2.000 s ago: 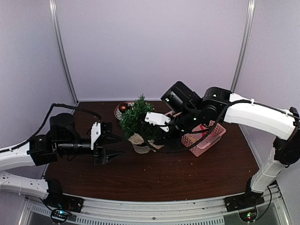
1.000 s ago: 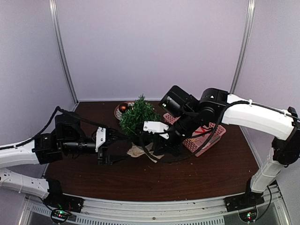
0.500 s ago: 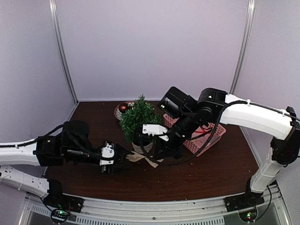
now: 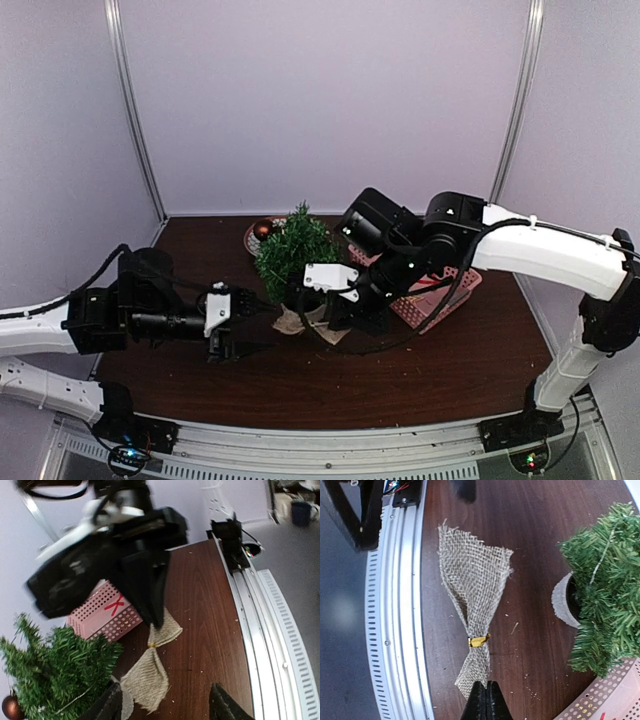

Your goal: Decorate the small christmas tree

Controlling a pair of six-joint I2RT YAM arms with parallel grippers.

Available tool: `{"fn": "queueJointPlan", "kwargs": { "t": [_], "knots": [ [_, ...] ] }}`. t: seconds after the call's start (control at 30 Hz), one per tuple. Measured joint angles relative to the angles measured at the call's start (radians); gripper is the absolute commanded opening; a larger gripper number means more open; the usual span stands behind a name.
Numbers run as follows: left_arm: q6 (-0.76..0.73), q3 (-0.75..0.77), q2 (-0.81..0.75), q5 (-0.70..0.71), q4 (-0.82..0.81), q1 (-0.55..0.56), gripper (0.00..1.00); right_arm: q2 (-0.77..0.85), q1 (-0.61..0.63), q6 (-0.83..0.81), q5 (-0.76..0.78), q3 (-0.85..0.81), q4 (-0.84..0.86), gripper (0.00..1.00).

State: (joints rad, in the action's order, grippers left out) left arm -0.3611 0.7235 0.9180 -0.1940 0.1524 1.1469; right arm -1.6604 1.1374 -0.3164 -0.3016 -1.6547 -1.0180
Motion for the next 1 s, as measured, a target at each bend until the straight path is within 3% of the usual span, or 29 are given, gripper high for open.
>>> {"fn": "queueJointPlan", "kwargs": {
  "t": [0.2,0.4,0.67,0.83,0.93,1.0],
  "knots": [
    [0.295,-0.002,-0.018,-0.030,-0.054,-0.138,0.54,0.055,0.036,-0.038,0.166,0.048,0.073,0.00],
    [0.465,0.025,0.088,-0.095,-0.050,-0.159,0.48,0.073,0.104,-0.091,0.300,0.055,0.120,0.00],
    [0.521,0.040,0.146,-0.192,-0.055,-0.159,0.26,0.069,0.139,-0.128,0.404,0.055,0.119,0.00],
    [0.522,0.040,0.149,-0.233,-0.081,-0.159,0.00,0.057,0.141,-0.130,0.415,0.052,0.113,0.00],
    [0.521,0.035,0.146,-0.231,-0.104,-0.159,0.00,0.053,0.141,-0.129,0.415,0.051,0.111,0.21],
    [0.525,0.025,0.143,-0.220,-0.121,-0.159,0.00,0.053,0.141,-0.124,0.415,0.051,0.118,0.45]
  ]
}}
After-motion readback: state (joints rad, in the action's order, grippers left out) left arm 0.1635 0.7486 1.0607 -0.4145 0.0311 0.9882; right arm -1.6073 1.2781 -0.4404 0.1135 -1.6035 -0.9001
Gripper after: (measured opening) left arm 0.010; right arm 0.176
